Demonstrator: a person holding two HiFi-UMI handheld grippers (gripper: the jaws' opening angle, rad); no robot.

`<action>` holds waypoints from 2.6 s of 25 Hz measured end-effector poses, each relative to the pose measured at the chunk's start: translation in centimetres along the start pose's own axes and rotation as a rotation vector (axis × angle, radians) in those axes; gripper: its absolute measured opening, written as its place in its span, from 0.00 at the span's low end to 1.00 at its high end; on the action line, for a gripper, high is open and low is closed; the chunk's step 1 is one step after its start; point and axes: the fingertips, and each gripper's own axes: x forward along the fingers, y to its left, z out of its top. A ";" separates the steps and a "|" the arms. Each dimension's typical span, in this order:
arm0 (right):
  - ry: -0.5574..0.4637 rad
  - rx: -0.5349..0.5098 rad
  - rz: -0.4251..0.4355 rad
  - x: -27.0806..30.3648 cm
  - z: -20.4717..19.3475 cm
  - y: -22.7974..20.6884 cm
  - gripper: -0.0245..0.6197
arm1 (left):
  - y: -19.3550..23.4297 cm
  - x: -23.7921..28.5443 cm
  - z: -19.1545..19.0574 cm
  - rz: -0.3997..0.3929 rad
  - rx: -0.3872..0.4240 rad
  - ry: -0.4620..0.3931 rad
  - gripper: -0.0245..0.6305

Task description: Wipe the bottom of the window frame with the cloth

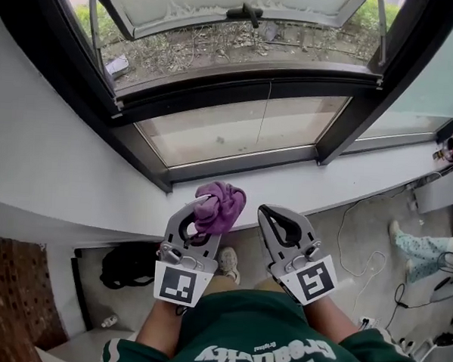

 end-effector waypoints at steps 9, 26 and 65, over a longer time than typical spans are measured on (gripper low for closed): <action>0.023 0.071 -0.049 2.9 -2.7 -3.2 0.06 | 2.8 3.2 -4.0 -0.001 -0.058 0.075 0.20; 0.055 0.176 0.128 4.6 -15.1 -8.9 0.06 | 0.1 12.0 -14.3 0.137 -0.110 0.204 0.20; 0.245 0.220 0.245 21.3 -44.7 1.1 0.06 | 22.8 6.6 -61.2 0.539 -0.225 0.545 0.20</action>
